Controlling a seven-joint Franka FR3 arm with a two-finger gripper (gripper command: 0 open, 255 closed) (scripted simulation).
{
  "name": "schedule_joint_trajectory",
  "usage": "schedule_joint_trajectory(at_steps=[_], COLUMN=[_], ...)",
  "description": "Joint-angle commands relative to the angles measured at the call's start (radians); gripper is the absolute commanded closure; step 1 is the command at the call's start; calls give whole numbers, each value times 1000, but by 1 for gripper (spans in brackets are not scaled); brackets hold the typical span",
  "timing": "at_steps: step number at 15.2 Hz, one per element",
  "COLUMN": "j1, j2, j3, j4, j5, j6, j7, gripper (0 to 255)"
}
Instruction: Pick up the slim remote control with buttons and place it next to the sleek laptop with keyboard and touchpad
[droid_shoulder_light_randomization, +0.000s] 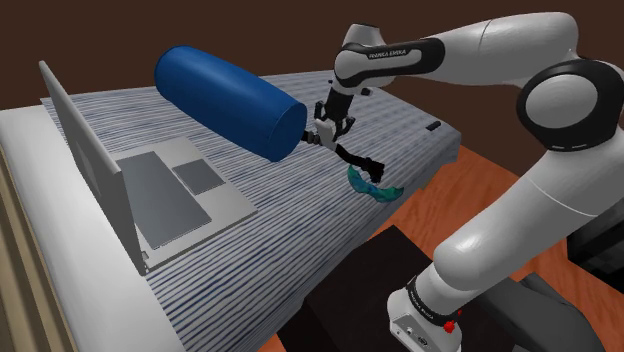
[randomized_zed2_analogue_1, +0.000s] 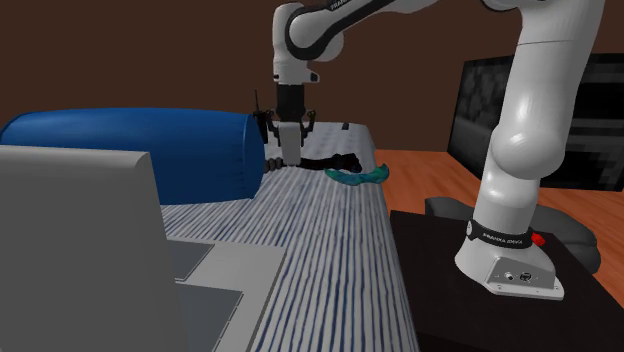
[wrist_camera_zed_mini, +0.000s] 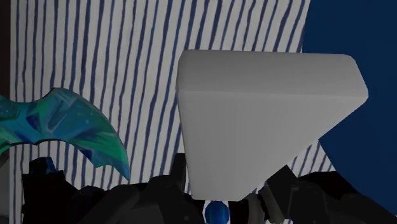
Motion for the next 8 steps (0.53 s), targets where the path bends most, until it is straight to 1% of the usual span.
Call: schedule_joint_trajectory(at_steps=[1, 8], j1=[1, 0], j2=[-7, -28], j3=[1, 0], j4=[20, 92], j5=[1, 4], j6=[-27, -119], j7=[2, 0], gripper=[255, 255])
